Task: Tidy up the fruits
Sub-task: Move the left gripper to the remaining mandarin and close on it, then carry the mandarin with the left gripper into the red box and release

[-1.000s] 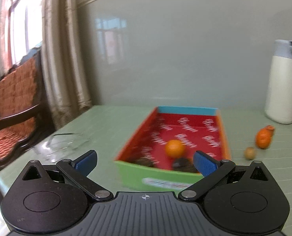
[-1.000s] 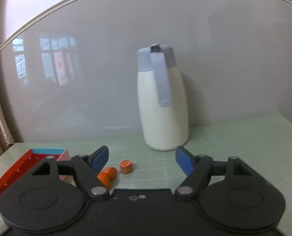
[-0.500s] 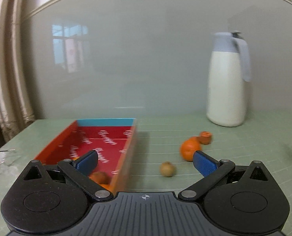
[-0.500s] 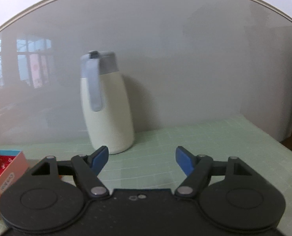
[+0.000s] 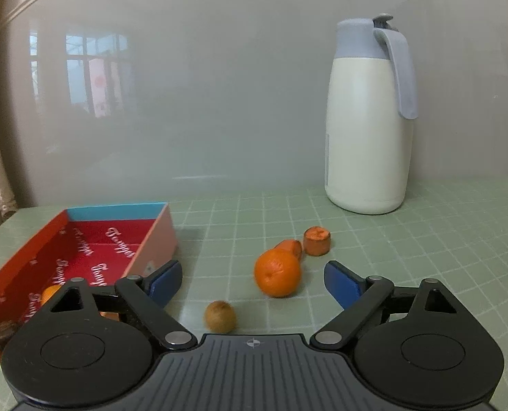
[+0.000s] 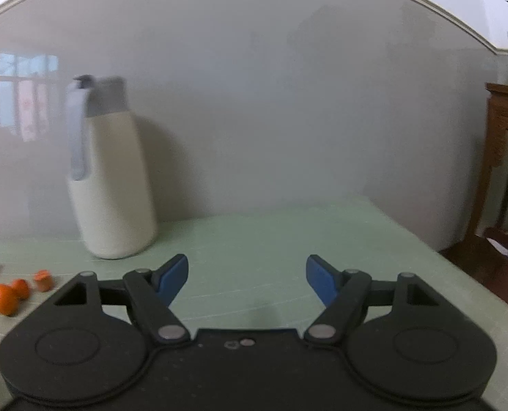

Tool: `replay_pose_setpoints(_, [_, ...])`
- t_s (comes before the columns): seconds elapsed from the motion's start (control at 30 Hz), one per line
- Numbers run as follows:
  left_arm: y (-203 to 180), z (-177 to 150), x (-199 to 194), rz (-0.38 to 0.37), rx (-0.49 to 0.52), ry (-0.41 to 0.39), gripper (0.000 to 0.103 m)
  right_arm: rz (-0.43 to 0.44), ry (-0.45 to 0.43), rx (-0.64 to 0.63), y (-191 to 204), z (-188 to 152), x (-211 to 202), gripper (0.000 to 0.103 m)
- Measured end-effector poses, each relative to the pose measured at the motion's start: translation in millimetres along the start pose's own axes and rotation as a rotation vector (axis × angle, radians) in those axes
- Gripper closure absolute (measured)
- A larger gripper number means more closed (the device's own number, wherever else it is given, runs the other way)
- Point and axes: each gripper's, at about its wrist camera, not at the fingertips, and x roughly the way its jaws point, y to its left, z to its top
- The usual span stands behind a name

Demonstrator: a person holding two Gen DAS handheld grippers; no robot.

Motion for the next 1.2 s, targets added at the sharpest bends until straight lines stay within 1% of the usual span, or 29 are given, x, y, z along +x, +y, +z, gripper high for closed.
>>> replay_pose_setpoints(0.07, [-5, 0, 9, -0.004, 0.003, 0.016, 0.014, -0.015, 0.011, 0.021, -8, -2, 7, 0.027])
replay_pose_setpoints(0.13, [-10, 0, 18, -0.015, 0.002, 0.032, 0.02, -0.022, 0.024, 0.029, -15, -7, 9, 0.027])
replay_pose_setpoints(0.37, [-21, -4, 41, -0.018, 0.01, 0.056, 0.022, -0.022, 0.056, 0.048, -18, -11, 25, 0.028])
replay_pose_setpoints(0.4, [-22, -5, 45, -0.023, 0.009, 0.065, 0.026, -0.026, 0.059, 0.047, -19, -10, 25, 0.028])
replay_pose_setpoints(0.43, [-22, -5, 48, -0.027, 0.007, 0.072, 0.031, -0.03, 0.06, 0.046, -20, -11, 27, 0.028])
replay_pose_setpoints(0.53, [-21, -4, 58, -0.031, -0.004, 0.095, 0.036, -0.041, 0.059, 0.045, -22, -11, 31, 0.028])
replay_pose_setpoints(0.7, [-21, -1, 65, -0.029, -0.013, 0.108, 0.037, -0.049, 0.063, 0.04, -25, -12, 34, 0.027])
replay_pose_setpoints(0.77, [-23, -1, 67, -0.028, -0.009, 0.115, 0.039, -0.051, 0.066, 0.034, -24, -13, 34, 0.028])
replay_pose_setpoints(0.8, [-24, -1, 68, -0.03, -0.006, 0.124, 0.048, -0.049, 0.065, 0.032, -24, -12, 34, 0.027])
replay_pose_setpoints(0.83, [-24, -1, 69, -0.031, -0.005, 0.132, 0.059, -0.049, 0.062, 0.031, -23, -12, 33, 0.027])
replay_pose_setpoints(0.87, [-23, 0, 71, -0.028, -0.009, 0.139, 0.061, -0.05, 0.063, 0.03, -24, -12, 33, 0.027])
replay_pose_setpoints(1.03, [-23, -1, 68, -0.034, -0.014, 0.14, 0.061, -0.046, 0.068, 0.03, -24, -12, 33, 0.027])
replay_pose_setpoints(1.2, [-24, 3, 57, -0.039, -0.004, 0.124, 0.061, -0.041, 0.069, 0.031, -22, -13, 32, 0.027])
